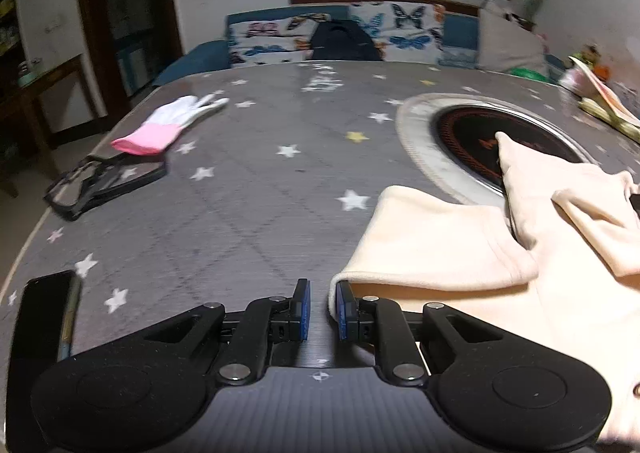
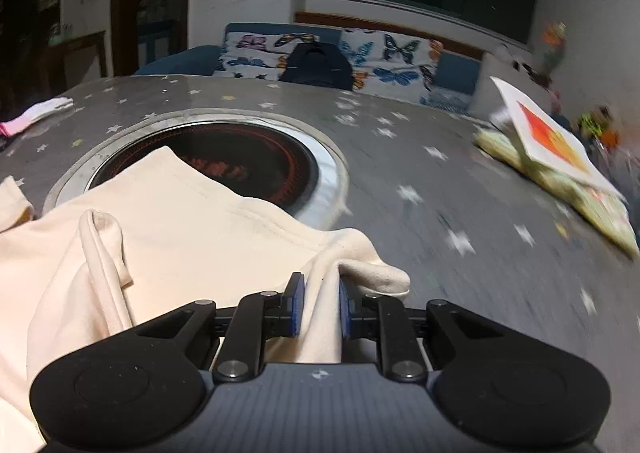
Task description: Fold clothes
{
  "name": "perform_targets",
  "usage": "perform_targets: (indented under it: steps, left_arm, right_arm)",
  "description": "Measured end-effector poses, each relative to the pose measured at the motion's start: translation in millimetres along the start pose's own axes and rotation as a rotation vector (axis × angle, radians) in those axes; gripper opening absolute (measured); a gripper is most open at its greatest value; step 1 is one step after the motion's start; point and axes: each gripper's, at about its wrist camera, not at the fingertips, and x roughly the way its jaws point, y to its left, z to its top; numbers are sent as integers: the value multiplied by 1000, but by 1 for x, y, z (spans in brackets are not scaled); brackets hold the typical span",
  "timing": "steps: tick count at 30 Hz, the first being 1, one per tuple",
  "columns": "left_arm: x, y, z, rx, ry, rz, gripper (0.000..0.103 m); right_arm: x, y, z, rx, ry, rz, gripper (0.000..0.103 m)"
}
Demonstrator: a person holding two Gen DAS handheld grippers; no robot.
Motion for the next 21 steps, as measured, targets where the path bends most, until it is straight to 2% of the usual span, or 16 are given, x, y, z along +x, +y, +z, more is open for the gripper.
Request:
perform_targets:
  steps: [6, 11, 14, 16, 21]
  left_arm:
    - [-4, 12, -6, -8, -6, 35, 14]
    - [-9, 20, -10, -19, -4, 49, 14]
    - [-10, 20, -12, -19, -6, 52, 14]
    - [-11, 20, -13, -18, -7, 53, 14]
    - [-13, 19, -15, -14, -11, 57, 15]
  right_arm:
    - [41, 28, 30, -72, -6, 29, 16]
    - [51, 32, 42, -49, -9, 68, 14]
    - [51, 17, 45, 45, -6, 76, 16]
    - [48, 5, 44, 84, 3, 50, 16]
    - [35, -19, 36, 112, 19, -4, 17]
